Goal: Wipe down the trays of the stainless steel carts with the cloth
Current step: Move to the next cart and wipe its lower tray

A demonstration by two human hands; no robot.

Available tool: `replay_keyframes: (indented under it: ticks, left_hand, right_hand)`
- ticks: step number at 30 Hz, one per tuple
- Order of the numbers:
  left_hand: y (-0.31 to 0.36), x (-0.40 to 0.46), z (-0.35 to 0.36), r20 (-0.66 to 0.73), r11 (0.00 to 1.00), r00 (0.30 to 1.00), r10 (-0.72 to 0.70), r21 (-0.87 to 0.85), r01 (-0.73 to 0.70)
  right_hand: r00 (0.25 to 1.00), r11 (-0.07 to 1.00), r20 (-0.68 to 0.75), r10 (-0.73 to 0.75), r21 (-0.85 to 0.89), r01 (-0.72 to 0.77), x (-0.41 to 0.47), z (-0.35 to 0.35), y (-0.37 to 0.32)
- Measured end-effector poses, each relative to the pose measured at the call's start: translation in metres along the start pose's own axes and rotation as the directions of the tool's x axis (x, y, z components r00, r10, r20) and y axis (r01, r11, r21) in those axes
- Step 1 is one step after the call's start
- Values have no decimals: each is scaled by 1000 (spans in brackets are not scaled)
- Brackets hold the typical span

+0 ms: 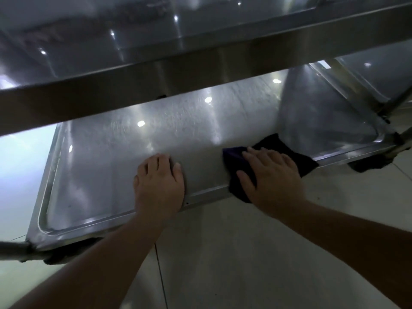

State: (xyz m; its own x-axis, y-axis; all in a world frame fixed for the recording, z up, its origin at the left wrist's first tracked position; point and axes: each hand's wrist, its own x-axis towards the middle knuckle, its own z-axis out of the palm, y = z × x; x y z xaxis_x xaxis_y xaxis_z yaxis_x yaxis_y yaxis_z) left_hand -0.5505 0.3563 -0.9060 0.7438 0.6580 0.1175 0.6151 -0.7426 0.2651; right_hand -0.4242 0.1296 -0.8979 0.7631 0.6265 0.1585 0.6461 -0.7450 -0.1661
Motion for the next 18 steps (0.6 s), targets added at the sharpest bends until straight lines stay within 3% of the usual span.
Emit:
replay_keyframes:
  ticks: [4, 8, 14, 18]
  left_hand:
    - [0, 3, -5, 65, 1000, 998, 7, 26, -8]
    - [-10, 13, -9, 169, 993, 982, 82, 68, -95]
    - [-32, 18, -17, 230, 975, 948, 218, -9, -222]
    - [-35, -4, -27, 149, 977, 967, 209, 21, -214]
  right_hand:
    - [965, 966, 47, -258, 20, 257, -7, 10, -49]
    - [900, 900, -14, -436, 18, 436, -7, 18, -56]
    - [907, 907, 6, -420, 45, 419, -7, 14, -56]
    - [947, 948, 58, -316, 70, 311, -3, 7, -49]
